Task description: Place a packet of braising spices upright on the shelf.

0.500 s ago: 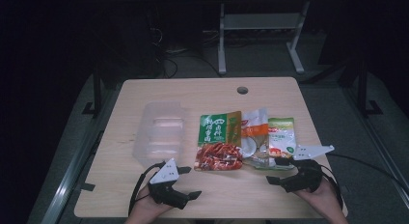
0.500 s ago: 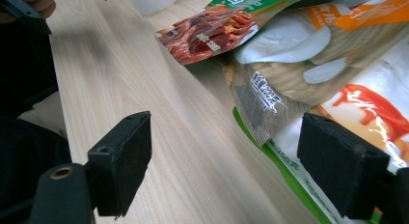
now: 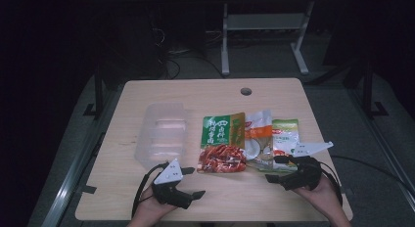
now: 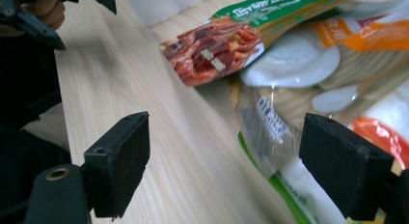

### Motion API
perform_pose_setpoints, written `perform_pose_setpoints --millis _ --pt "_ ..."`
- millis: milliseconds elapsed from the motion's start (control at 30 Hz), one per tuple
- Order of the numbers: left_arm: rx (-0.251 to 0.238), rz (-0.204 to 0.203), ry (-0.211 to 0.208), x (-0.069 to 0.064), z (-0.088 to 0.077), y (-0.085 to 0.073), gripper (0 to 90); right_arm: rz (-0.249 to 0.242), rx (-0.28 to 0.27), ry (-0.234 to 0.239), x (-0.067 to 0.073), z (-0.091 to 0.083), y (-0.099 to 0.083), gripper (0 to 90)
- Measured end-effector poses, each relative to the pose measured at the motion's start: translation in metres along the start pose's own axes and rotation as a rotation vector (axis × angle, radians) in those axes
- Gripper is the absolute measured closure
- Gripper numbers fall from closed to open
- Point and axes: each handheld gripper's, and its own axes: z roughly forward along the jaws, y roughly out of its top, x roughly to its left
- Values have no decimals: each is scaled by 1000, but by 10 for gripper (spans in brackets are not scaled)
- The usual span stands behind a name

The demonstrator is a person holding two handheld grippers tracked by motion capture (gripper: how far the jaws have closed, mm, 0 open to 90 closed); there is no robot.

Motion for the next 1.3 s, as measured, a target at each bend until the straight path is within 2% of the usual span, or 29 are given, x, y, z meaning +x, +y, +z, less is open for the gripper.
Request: perform_pose_setpoints --millis 133,333,667,733,833,967,1033,1233,1267,1300 --pt "-6 -3 -3 0 -2 0 198 -9 5 -12 -1 3 14 177" --pt "-10 -9 -6 3 -4 0 201 -27 14 3 -4 12 32 177" --pt "-19 -17 -4 6 -6 0 209 -22 74 2 -18 35 66 184" --pt "-17 -11 -6 6 -5 0 209 -35 93 -21 -20 41 77 197" --pt "-19 5 -4 7 -5 2 210 -29 112 -25 -24 48 90 197" --pt "-22 -15 -9 6 -5 2 212 -7 138 -33 -35 58 105 200" --pt "-16 -11 -15 6 -5 2 217 1 144 -42 -42 63 111 204" --pt "-25 -7 -13 7 -6 3 226 64 195 -61 -61 80 125 211" --pt "-27 -9 -14 7 -6 3 226 69 187 -59 -64 82 126 219" --pt "-27 -8 -13 7 -7 3 226 95 198 -53 -67 84 127 220"
